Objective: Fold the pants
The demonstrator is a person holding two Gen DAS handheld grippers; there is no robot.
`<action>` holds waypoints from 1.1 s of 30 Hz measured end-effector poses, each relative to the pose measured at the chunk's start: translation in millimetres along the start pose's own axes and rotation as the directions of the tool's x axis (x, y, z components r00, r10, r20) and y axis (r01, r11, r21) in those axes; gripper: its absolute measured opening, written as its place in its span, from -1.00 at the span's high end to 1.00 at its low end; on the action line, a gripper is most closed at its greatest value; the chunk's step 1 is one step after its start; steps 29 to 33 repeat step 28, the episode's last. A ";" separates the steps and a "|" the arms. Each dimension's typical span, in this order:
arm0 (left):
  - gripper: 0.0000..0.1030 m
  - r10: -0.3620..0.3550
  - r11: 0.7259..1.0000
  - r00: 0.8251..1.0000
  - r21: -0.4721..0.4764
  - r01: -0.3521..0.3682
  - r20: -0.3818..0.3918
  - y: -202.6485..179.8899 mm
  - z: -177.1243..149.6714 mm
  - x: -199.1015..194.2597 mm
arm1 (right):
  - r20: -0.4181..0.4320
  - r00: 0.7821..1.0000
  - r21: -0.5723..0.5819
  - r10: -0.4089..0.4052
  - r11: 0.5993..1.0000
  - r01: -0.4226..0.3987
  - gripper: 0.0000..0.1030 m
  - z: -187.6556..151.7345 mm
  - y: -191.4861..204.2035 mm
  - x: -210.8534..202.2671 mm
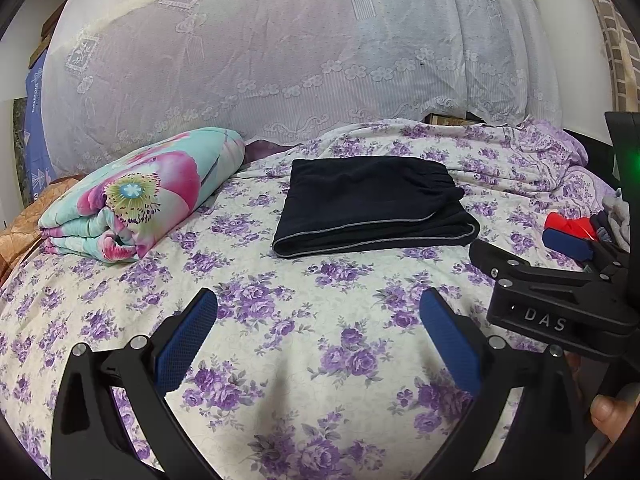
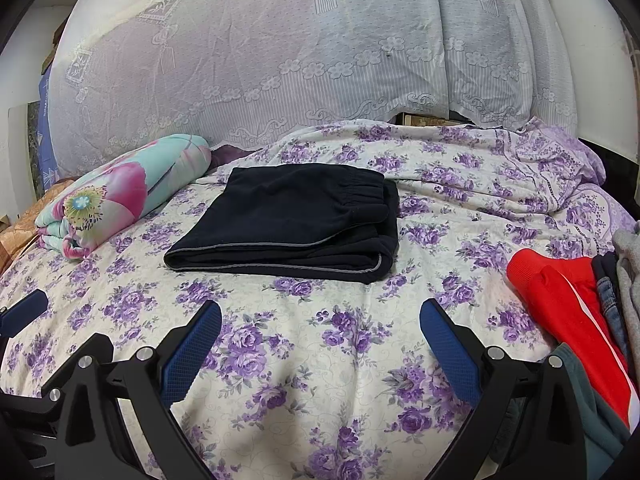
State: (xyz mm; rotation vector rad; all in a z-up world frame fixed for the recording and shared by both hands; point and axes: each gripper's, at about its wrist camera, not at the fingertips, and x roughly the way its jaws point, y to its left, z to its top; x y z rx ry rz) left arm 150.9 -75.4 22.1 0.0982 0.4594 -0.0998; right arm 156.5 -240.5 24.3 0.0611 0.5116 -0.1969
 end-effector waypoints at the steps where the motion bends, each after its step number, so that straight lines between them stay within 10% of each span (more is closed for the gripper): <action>1: -0.92 -0.001 1.000 1.000 0.001 0.001 -0.001 0.1 -0.1 0.3 | 0.000 1.000 0.000 0.000 1.000 0.000 -0.93 0.0 -0.1 0.0; 33: -0.92 -0.021 1.000 1.000 0.006 0.021 -0.005 4.6 1.0 1.9 | -0.002 1.000 0.001 0.001 1.000 -0.001 -0.93 -0.4 0.0 -0.4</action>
